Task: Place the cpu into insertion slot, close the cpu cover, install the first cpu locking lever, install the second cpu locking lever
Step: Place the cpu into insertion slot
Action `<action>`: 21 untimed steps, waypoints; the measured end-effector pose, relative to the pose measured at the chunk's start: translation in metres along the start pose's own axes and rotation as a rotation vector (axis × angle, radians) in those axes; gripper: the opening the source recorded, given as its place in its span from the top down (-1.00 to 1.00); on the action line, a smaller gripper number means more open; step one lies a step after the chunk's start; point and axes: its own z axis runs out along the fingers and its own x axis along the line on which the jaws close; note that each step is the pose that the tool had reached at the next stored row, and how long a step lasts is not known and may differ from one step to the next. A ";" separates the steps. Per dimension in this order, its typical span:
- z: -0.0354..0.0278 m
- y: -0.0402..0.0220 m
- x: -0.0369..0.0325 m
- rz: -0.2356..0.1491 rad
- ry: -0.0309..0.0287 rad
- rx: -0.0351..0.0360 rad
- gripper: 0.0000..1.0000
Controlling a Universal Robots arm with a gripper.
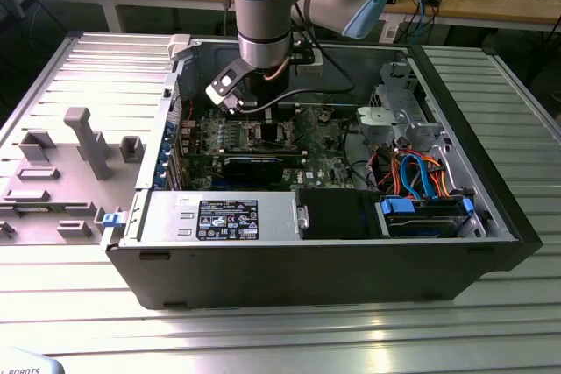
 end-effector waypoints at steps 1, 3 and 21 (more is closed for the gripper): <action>-0.0003 0.0001 0.0001 0.000 0.0003 -0.0002 -0.08; -0.0019 0.0003 0.0003 0.000 0.0017 -0.0010 -0.08; 0.0016 -0.0011 -0.0001 0.020 -0.0016 -0.0007 -0.08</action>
